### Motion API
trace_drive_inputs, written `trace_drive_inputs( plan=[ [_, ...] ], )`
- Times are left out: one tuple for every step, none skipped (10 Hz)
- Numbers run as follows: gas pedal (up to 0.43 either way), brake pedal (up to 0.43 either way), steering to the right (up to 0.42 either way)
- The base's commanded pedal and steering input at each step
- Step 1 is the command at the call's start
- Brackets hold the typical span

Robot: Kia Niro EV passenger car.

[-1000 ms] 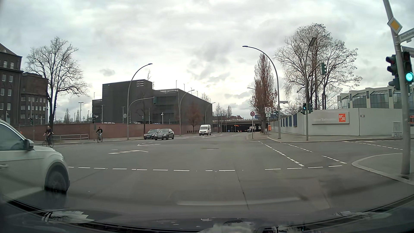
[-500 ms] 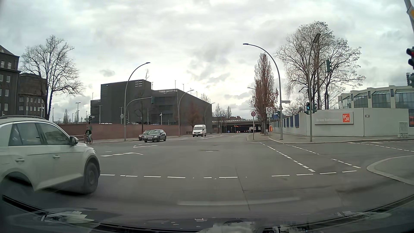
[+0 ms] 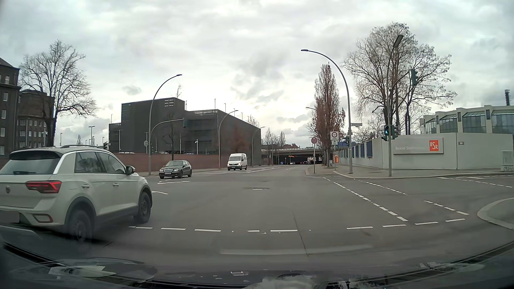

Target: Follow the waypoints while adhering to traffic rules and regulations

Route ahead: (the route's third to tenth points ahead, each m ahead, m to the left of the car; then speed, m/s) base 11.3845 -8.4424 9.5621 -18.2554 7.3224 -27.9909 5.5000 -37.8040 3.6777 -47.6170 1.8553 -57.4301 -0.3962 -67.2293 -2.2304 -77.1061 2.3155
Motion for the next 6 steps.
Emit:
trace_drive_inputs(
  plan=[
    [0.0,0.012,0.041],
    [0.0,0.018,0.04],
    [0.0,0.012,0.038],
    [0.0,0.012,0.038],
    [0.0,0.012,0.039],
    [0.0,0.012,0.041]
  ],
)
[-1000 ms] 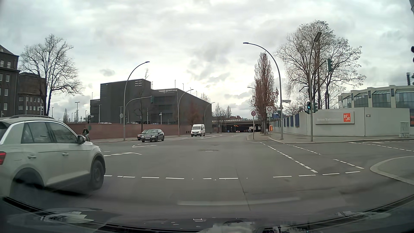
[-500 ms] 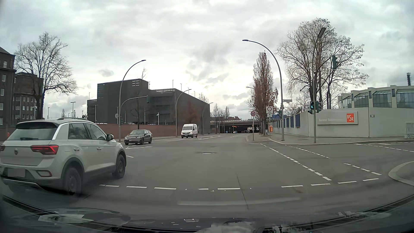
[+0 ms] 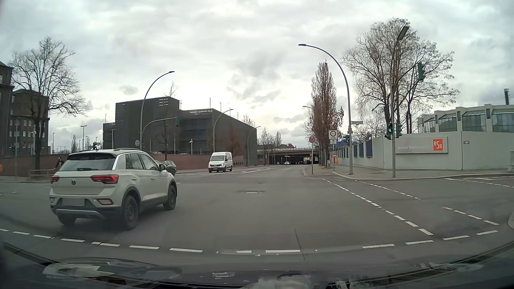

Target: Follow the waypoints while adhering to traffic rules and regulations

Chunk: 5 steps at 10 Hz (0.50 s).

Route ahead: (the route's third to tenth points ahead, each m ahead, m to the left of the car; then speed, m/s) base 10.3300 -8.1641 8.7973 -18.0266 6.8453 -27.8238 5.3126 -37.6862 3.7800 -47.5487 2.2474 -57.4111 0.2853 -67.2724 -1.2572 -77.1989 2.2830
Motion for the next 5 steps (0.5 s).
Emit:
trace_drive_inputs(
  plan=[
    [0.0,0.012,0.048],
    [0.0,0.012,0.057],
    [0.0,0.012,0.062],
    [0.0,0.012,0.065],
    [0.0,0.012,0.071]
  ],
)
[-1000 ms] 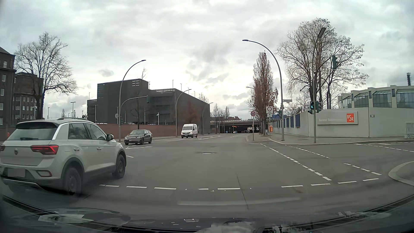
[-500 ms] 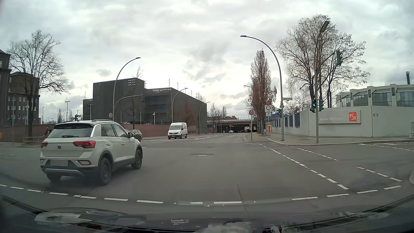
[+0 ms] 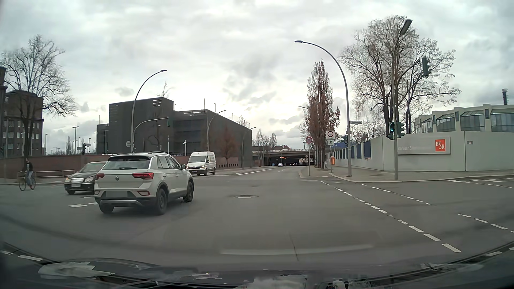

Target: Follow the waypoints while adhering to traffic rules and regulations

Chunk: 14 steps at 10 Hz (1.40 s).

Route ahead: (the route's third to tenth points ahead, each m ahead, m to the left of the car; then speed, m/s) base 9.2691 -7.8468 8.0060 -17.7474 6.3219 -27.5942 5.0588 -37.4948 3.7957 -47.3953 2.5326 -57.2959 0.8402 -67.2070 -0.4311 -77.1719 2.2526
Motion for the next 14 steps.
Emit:
trace_drive_inputs(
  plan=[
    [0.0,0.012,0.081],
    [0.0,0.024,0.085],
    [0.0,0.049,0.085],
    [0.0,0.104,0.085],
    [0.0,0.134,0.086],
    [0.0,0.165,0.089],
    [0.0,0.201,0.096],
    [0.0,0.201,0.103],
    [0.0,0.207,0.104],
    [0.0,0.22,0.104],
    [0.0,0.22,0.105],
    [0.0,0.22,0.107],
    [0.0,0.22,0.108],
    [0.0,0.22,0.109]
  ],
)
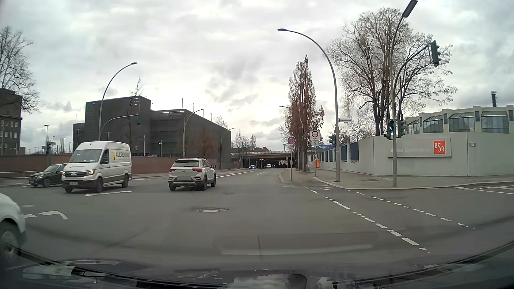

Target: Follow the waypoints while adhering to traffic rules and regulations

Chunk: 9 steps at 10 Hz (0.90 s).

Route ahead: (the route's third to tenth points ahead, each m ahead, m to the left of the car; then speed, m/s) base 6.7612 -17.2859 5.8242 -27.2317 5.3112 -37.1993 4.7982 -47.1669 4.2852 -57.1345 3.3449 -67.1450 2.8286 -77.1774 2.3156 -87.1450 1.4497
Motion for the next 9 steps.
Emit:
trace_drive_inputs(
  plan=[
    [0.0,0.22,0.108],
    [0.0,0.213,0.109],
    [0.0,0.213,0.109],
    [0.0,0.213,0.109],
    [0.0,0.213,0.111],
    [0.0,0.207,0.113],
    [0.0,0.195,0.116],
    [0.0,0.189,0.12],
    [0.0,0.183,0.121]
  ],
)
